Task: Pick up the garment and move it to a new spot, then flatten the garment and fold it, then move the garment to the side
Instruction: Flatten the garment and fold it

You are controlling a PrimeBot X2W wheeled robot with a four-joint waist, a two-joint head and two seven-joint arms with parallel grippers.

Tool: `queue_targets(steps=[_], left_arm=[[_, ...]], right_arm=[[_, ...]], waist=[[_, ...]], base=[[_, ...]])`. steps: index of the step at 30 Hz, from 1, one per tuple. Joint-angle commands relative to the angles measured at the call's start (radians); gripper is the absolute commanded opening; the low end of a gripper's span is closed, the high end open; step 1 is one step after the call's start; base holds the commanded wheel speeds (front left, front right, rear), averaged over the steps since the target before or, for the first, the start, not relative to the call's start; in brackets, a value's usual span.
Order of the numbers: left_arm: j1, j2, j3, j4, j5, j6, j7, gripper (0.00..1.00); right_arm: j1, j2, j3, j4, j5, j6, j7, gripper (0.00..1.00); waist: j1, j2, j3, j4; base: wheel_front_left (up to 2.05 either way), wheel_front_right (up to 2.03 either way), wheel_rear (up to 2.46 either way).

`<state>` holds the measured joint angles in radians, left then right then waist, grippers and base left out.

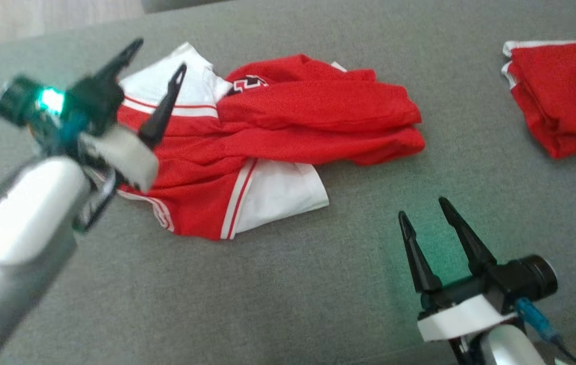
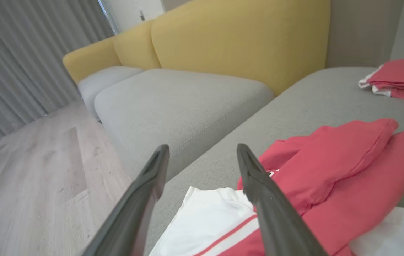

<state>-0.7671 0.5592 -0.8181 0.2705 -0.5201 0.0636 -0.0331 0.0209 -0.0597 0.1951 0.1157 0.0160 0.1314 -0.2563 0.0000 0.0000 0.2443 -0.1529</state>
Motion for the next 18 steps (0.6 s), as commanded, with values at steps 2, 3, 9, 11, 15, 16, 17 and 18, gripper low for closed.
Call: queue_targets(steps=[2, 3, 9, 11, 15, 16, 17, 18], left_arm=[[-0.158, 0.026, 0.028, 0.041, -0.009, -0.074, 0.078, 1.0], [-0.196, 0.023, 0.028, 0.066, -0.014, -0.097, 0.099, 1.0], [-0.403, 0.017, -0.033, 0.249, -0.054, -0.188, 0.265, 1.0], [-0.445, 0.025, -0.058, 0.29, -0.081, -0.192, 0.307, 1.0], [-0.488, 0.049, -0.121, 0.32, -0.132, -0.194, 0.366, 1.0], [-0.499, 0.061, -0.138, 0.328, -0.155, -0.194, 0.384, 1.0], [-0.508, 0.073, -0.154, 0.334, -0.176, -0.194, 0.399, 1.0], [-0.518, 0.086, -0.17, 0.338, -0.195, -0.194, 0.411, 1.0]], right_arm=[[-0.059, -0.018, 0.036, -0.032, -0.001, -0.001, -0.006, 1.0], [-0.069, -0.02, 0.038, -0.033, 0.0, -0.001, -0.006, 1.0], [-0.135, -0.016, 0.074, -0.031, 0.008, -0.001, -0.006, 1.0], [-0.152, -0.013, 0.083, -0.03, 0.011, -0.001, -0.006, 1.0], [-0.169, -0.009, 0.093, -0.03, 0.015, -0.001, -0.006, 1.0], [-0.173, -0.008, 0.096, -0.03, 0.016, -0.001, -0.006, 1.0], [-0.176, -0.006, 0.097, -0.03, 0.017, -0.001, -0.006, 1.0], [-0.178, -0.005, 0.097, -0.03, 0.018, -0.001, -0.006, 1.0]], waist=[[0.0, 0.0, 0.059, -0.027], [0.0, 0.0, 0.076, -0.035], [0.0, 0.0, 0.194, -0.094], [0.0, 0.0, 0.222, -0.113], [0.0, 0.0, 0.254, -0.141], [0.0, 0.0, 0.261, -0.151], [0.0, 0.0, 0.267, -0.16], [0.0, 0.0, 0.274, -0.169]], base=[[0.0, 0.0, 0.0], [0.0, 0.0, 0.0], [0.0, 0.0, 0.0], [0.0, 0.0, 0.0], [0.0, 0.0, 0.0], [0.0, 0.0, 0.0], [0.0, 0.0, 0.0], [0.0, 0.0, 0.0]])
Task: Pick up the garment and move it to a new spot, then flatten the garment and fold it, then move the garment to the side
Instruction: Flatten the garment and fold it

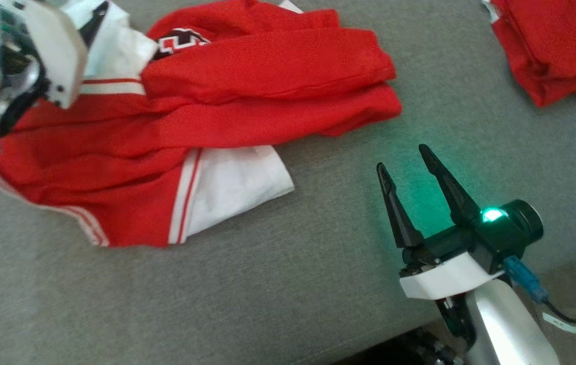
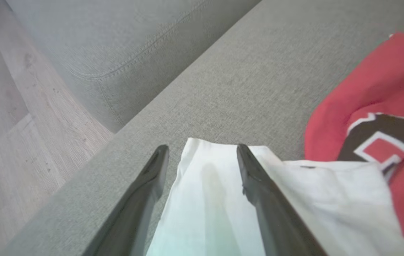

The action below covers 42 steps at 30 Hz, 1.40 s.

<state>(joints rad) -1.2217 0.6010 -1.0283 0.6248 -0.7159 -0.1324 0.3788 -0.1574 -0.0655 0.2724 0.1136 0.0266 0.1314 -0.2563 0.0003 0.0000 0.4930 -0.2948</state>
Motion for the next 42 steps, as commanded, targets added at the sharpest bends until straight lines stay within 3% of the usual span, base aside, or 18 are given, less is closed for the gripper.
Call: queue_targets(steps=[1, 7, 14, 15, 16, 17, 23, 28, 33, 39, 42], left_arm=[[-0.072, 0.056, 0.028, -0.01, -0.016, 0.002, 0.011, 1.0], [-0.115, 0.118, -0.042, 0.026, -0.049, 0.002, 0.022, 1.0], [-0.134, 0.142, -0.114, 0.035, -0.116, 0.002, 0.065, 0.99], [-0.135, 0.147, -0.124, 0.034, -0.13, 0.002, 0.078, 0.6], [-0.134, 0.151, -0.135, 0.029, -0.146, 0.002, 0.09, 0.33], [-0.133, 0.156, -0.144, 0.024, -0.165, 0.002, 0.099, 0.0], [-0.156, 0.175, -0.187, -0.013, -0.2, 0.002, 0.09, 0.0], [-0.193, 0.165, -0.205, -0.032, -0.172, 0.002, -0.003, 0.0], [-0.222, 0.155, -0.219, -0.045, -0.136, 0.002, -0.101, 0.0], [-0.248, 0.138, -0.229, -0.051, -0.107, 0.002, -0.19, 0.0], [-0.254, 0.129, -0.231, -0.056, -0.109, 0.002, -0.205, 0.0]], right_arm=[[-0.002, 0.002, 0.02, -0.029, 0.008, -0.001, -0.006, 1.0], [-0.009, 0.008, 0.027, -0.032, 0.012, -0.001, -0.006, 1.0], [-0.01, 0.013, 0.035, -0.03, 0.016, -0.001, -0.006, 1.0], [-0.011, 0.013, 0.035, -0.029, 0.017, -0.001, -0.006, 1.0], [-0.012, 0.013, 0.034, -0.028, 0.017, -0.001, -0.006, 1.0], [-0.013, 0.014, 0.033, -0.027, 0.017, -0.001, -0.006, 1.0], [-0.019, 0.014, 0.004, -0.034, 0.01, -0.001, -0.006, 1.0], [-0.063, -0.002, -0.042, -0.032, 0.115, -0.001, -0.006, 1.0], [-0.169, -0.142, 0.025, 0.027, 0.283, -0.001, -0.006, 1.0], [-0.339, -0.335, 0.2, 0.174, 0.498, -0.001, 0.014, 1.0], [-0.395, -0.372, 0.257, 0.211, 0.568, -0.001, 0.031, 1.0]], waist=[[-0.0003, 0.0, 0.031, -0.035], [-0.0003, 0.0, 0.051, -0.075], [-0.0003, 0.0, 0.064, -0.098], [-0.0003, 0.0, 0.064, -0.1], [-0.0003, 0.0, 0.064, -0.102], [-0.0003, 0.0, 0.062, -0.103], [-0.0003, 0.0, 0.044, -0.087], [-0.0003, 0.0, 0.022, -0.05], [-0.0003, 0.0, 0.004, -0.001], [-0.0003, 0.0, -0.005, 0.053], [-0.0003, 0.0, -0.004, 0.068]], base=[[0.0, 0.0, 0.0], [0.0, 0.0, 0.0], [0.0, 0.0, 0.0], [0.0, 0.0, 0.0], [0.0, 0.0, 0.0], [0.0, 0.0, 0.0], [0.0, 0.0, 0.0], [0.0, 0.0, 0.0], [0.0, 0.0, 0.0], [0.0, 0.0, 0.0], [0.0, 0.0, 0.0]])
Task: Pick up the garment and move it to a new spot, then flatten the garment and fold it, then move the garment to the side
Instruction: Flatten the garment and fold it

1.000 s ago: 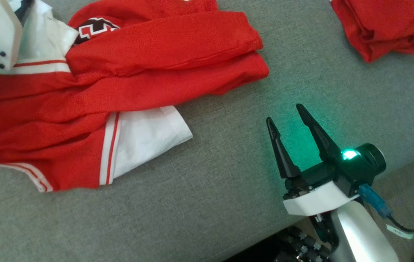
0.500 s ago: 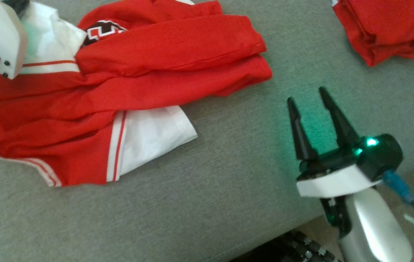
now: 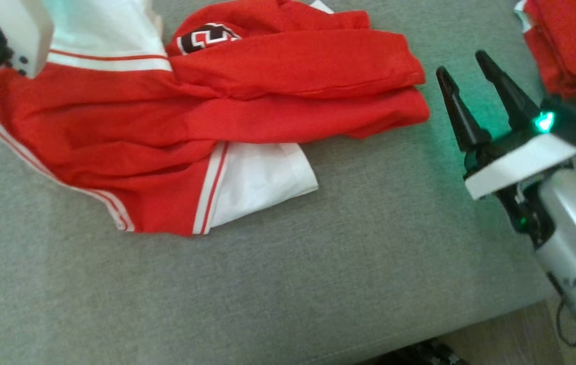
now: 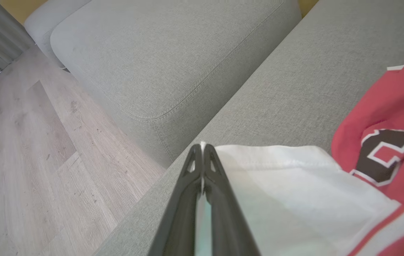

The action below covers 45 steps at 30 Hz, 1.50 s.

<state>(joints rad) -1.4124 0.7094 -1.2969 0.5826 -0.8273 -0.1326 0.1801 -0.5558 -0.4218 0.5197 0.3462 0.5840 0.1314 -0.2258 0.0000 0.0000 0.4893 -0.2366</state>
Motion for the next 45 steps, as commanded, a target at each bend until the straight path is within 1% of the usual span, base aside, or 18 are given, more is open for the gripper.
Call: queue_targets(steps=[1, 7, 12, 13, 15, 16, 17, 18, 19, 20, 21, 26, 31, 35, 39, 40, 43, 45], left_arm=[[-0.065, 0.016, 0.036, -0.017, 0.001, 0.002, -0.01, 0.0], [-0.083, 0.003, 0.029, -0.038, -0.001, 0.002, -0.017, 0.0], [-0.09, 0.001, 0.025, -0.046, -0.002, 0.002, -0.016, 0.0], [-0.09, 0.002, 0.025, -0.046, -0.004, 0.002, -0.017, 0.0], [-0.09, 0.003, 0.024, -0.045, -0.008, 0.002, -0.02, 0.0], [-0.09, 0.004, 0.024, -0.043, -0.009, 0.002, -0.022, 0.0], [-0.089, 0.004, 0.023, -0.041, -0.01, 0.002, -0.023, 0.0], [-0.088, 0.005, 0.023, -0.04, -0.012, 0.002, -0.024, 0.0], [-0.086, 0.005, 0.022, -0.039, -0.013, 0.002, -0.025, 0.0], [-0.083, 0.005, 0.022, -0.039, -0.013, 0.002, -0.026, 0.0], [-0.081, 0.006, 0.021, -0.038, -0.014, 0.002, -0.027, 0.0], [-0.068, 0.01, 0.02, -0.028, -0.019, 0.002, -0.05, 0.0], [-0.055, 0.012, 0.021, -0.017, -0.014, 0.002, -0.12, 0.0], [-0.043, 0.014, 0.04, -0.022, -0.012, 0.006, -0.208, 0.0], [-0.032, 0.027, 0.076, -0.053, -0.015, 0.028, -0.32, 0.0], [-0.025, 0.038, 0.103, -0.081, -0.028, 0.037, -0.374, 0.0], [-0.004, 0.064, 0.161, -0.14, -0.075, 0.044, -0.415, 0.0], [0.005, 0.079, 0.171, -0.161, -0.08, 0.048, -0.421, 0.0]], right_arm=[[-0.021, -0.029, 0.038, -0.006, 0.048, -0.001, 0.011, 1.0], [-0.118, -0.084, 0.205, 0.06, 0.236, -0.001, 0.06, 1.0], [-0.163, -0.118, 0.302, 0.092, 0.323, -0.001, 0.046, 1.0], [-0.17, -0.123, 0.317, 0.096, 0.336, -0.001, 0.039, 0.97], [-0.181, -0.132, 0.346, 0.102, 0.358, -0.001, 0.026, 0.8], [-0.187, -0.137, 0.361, 0.103, 0.366, -0.001, 0.022, 0.67], [-0.193, -0.142, 0.377, 0.104, 0.372, -0.001, 0.016, 0.48], [-0.198, -0.146, 0.388, 0.106, 0.38, -0.001, 0.009, 0.43], [-0.202, -0.149, 0.399, 0.107, 0.389, -0.001, 0.004, 0.33], [-0.206, -0.152, 0.411, 0.107, 0.396, -0.001, -0.001, 0.2], [-0.209, -0.156, 0.422, 0.107, 0.402, -0.001, -0.005, 0.0], [-0.223, -0.183, 0.459, 0.095, 0.43, -0.001, -0.024, 0.0], [-0.231, -0.227, 0.446, 0.079, 0.434, -0.001, -0.034, 0.0], [-0.238, -0.285, 0.376, 0.031, 0.421, -0.001, -0.035, 0.0], [-0.229, -0.351, 0.279, -0.027, 0.408, -0.001, -0.036, 0.0], [-0.221, -0.388, 0.251, -0.058, 0.407, -0.001, -0.036, 0.0], [-0.211, -0.453, 0.232, -0.106, 0.413, -0.001, -0.031, 0.0], [-0.209, -0.472, 0.228, -0.122, 0.416, -0.001, -0.024, 0.0]], waist=[[0.0, 0.0, 0.0, 0.017], [0.0, 0.0, 0.012, 0.051], [0.0, 0.0, 0.019, 0.067], [0.0, 0.0, 0.02, 0.069], [0.0, 0.0, 0.022, 0.073], [0.0, 0.0, 0.022, 0.074], [0.0, 0.0, 0.022, 0.076], [0.0, 0.0, 0.022, 0.077], [0.0, 0.0, 0.02, 0.078], [0.0, 0.0, 0.019, 0.079], [0.0, 0.0, 0.017, 0.08], [0.0, 0.0, -0.004, 0.081], [0.0, 0.0, -0.05, 0.083], [0.0, 0.0, -0.115, 0.083], [0.0, 0.0, -0.2, 0.082], [0.0, 0.0, -0.245, 0.083], [0.0, 0.0, -0.309, 0.084], [0.0, 0.0, -0.334, 0.083]], base=[[0.0, 0.0, 0.0], [0.0, 0.0, 0.0], [0.0, 0.0, 0.0], [0.0, 0.0, 0.0], [0.0, 0.0, 0.0], [0.0, 0.0, 0.0], [0.0, 0.0, 0.0], [0.0, 0.0, 0.0], [0.0, 0.0, 0.0], [0.0, 0.0, 0.0], [0.0, 0.0, 0.0], [0.0, 0.0, 0.0], [0.0, 0.0, 0.0], [0.0, 0.0, 0.0], [0.0, 0.0, 0.0], [0.0, 0.0, 0.0], [0.0, 0.0, 0.0], [0.0, 0.0, 0.0]])
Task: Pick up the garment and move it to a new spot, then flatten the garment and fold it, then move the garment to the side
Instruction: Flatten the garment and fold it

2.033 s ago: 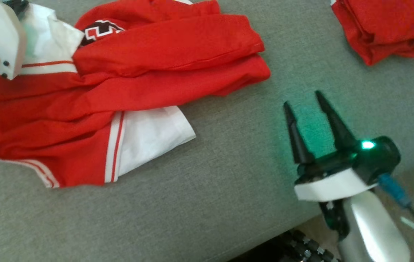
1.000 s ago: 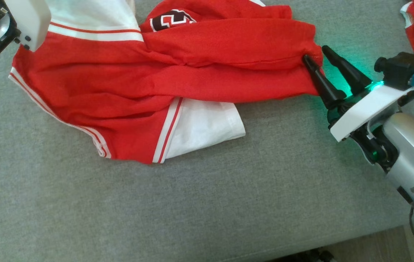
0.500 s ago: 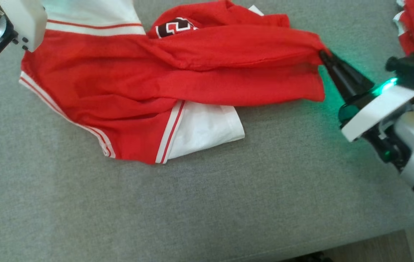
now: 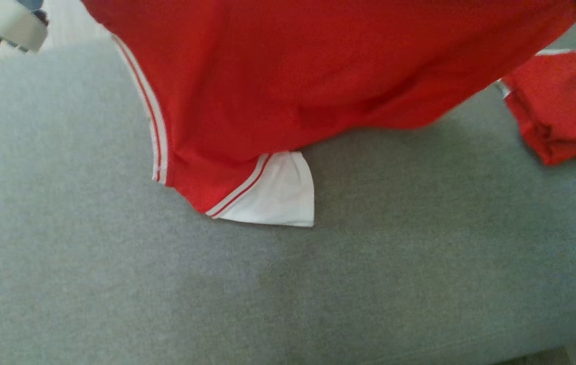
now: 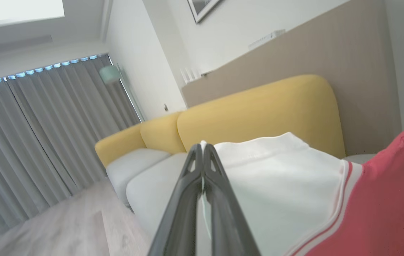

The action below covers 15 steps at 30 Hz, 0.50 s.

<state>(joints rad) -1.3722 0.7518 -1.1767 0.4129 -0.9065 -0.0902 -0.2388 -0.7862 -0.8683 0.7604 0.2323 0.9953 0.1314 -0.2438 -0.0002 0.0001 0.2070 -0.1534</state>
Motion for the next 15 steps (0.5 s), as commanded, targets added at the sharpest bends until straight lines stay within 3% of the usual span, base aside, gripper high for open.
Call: queue_targets(steps=[1, 7, 15], left_arm=[[-0.027, 0.053, 0.06, -0.015, -0.004, 0.007, -0.006, 0.0], [0.006, 0.14, 0.116, -0.177, -0.045, 0.035, -0.015, 0.0], [-0.043, 0.239, 0.175, -0.374, -0.083, 0.074, 0.041, 0.0]], right_arm=[[0.024, -0.044, -0.018, -0.025, 0.009, -0.001, 0.003, 0.0], [0.055, -0.149, -0.075, -0.103, 0.037, -0.001, 0.049, 0.0], [0.04, -0.194, -0.178, -0.17, 0.017, -0.001, 0.103, 0.0]], waist=[[0.0002, -0.0001, -0.073, -0.002], [0.0002, -0.0001, -0.183, 0.008], [0.0002, -0.0001, -0.21, 0.013]], base=[[0.0, 0.0, 0.0], [0.0, 0.0, 0.0], [0.0, 0.0, 0.0]])
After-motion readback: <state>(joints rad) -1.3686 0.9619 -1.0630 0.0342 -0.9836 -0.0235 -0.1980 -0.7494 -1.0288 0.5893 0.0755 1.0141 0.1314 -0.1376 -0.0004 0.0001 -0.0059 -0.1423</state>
